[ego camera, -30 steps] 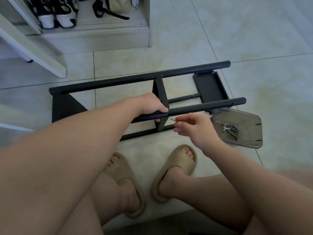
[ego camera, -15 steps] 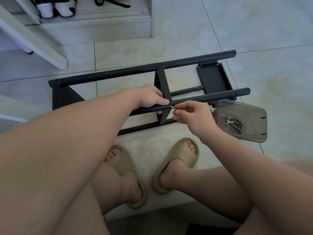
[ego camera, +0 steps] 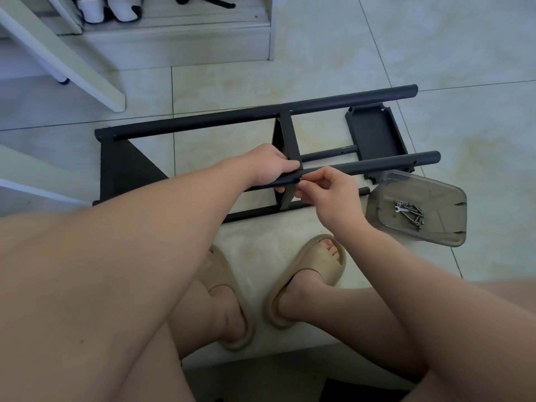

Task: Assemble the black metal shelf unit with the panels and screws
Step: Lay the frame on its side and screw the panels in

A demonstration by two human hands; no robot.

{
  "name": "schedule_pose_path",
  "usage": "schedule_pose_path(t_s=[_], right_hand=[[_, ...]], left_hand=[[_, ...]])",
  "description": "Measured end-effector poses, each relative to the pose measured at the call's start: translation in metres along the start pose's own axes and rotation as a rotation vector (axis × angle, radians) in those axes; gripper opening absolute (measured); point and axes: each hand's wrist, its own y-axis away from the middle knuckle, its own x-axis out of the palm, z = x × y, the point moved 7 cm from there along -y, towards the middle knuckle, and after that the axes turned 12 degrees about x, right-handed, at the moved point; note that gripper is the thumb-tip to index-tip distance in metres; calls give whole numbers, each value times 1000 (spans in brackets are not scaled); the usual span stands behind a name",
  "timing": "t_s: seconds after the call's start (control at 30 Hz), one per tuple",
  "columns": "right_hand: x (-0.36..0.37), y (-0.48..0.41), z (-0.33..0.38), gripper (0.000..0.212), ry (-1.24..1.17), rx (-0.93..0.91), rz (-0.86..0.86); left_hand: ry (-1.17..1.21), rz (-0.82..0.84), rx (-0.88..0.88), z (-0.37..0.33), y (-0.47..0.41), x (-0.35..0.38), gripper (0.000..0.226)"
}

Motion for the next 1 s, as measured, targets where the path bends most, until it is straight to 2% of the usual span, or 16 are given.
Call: schedule_pose_path(t_s=[0.3,0.5,0.6,0.8,1.0], right_hand=[[2,3,-6,6,-285,166,62],[-2,2,8,18,121,-32,-25],[0,2,9,17,192,-56,-43],[-1,-1,-2,14,-129,45,28],[1,0,-2,10,-179,94,45]], left_hand=[[58,-45,-10,-2,2,3,40],[59,-69,-10,1,-1,5,39],[75,-75,-13,1,-1,5,40],[74,-86,-14,1,-1,4,39],[71,-79,1,3,-1,4,41]])
